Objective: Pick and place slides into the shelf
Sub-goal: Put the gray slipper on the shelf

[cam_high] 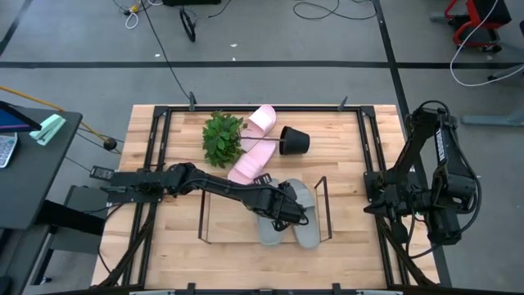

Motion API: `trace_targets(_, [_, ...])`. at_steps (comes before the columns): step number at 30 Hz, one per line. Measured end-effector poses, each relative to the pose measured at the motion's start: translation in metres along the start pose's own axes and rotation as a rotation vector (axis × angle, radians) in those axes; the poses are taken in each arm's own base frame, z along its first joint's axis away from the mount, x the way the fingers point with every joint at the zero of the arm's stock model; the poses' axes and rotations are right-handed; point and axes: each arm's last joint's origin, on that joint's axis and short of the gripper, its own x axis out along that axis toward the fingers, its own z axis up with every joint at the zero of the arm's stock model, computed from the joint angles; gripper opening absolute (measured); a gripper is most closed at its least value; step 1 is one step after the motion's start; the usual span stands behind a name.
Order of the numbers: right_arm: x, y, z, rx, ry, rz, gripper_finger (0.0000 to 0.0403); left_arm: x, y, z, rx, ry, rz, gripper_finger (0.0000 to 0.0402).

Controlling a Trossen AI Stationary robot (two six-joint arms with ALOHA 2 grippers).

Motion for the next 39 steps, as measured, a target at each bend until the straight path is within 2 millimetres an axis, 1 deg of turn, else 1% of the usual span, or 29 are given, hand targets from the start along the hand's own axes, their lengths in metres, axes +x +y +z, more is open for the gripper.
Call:
trace_targets(7, [0.0000, 0.0000, 0.0002, 0.000, -0.007, -0.001, 0.0014, 0.0000, -0.0024, 0.0040, -0.003, -0.040, -0.021, 0.0012])
trace_targets(15, [0.0000, 0.0000, 0.0002, 0.000, -0.007, -0.001, 0.0014, 0.0000, -0.0023, 0.0041, 0.004, -0.043, -0.016, 0.0014])
trace_targets(17, [0.0000, 0.0000, 0.0002, 0.000, -0.007, -0.001, 0.0014, 0.0000, -0.0023, 0.0041, 0.005, -0.043, -0.017, 0.0031])
trace_targets(23, [0.0000, 0.0000, 0.0002, -0.001, -0.007, -0.001, 0.0014, -0.0004, -0.0046, 0.0072, 0.033, -0.073, -0.040, 0.0104])
trace_targets(28, [0.0000, 0.0001, 0.0002, -0.001, -0.007, -0.001, 0.0014, -0.0008, -0.0068, 0.0098, 0.058, -0.093, -0.069, 0.0151])
trace_targets(33, [0.0000, 0.0001, 0.0001, -0.003, -0.006, -0.001, 0.0014, -0.0008, -0.0065, 0.0093, 0.084, -0.087, -0.067, 0.0182])
trace_targets(39, [0.0000, 0.0001, 0.0001, -0.005, -0.006, -0.001, 0.0014, -0.0008, -0.0060, 0.0081, 0.121, -0.074, -0.066, 0.0200])
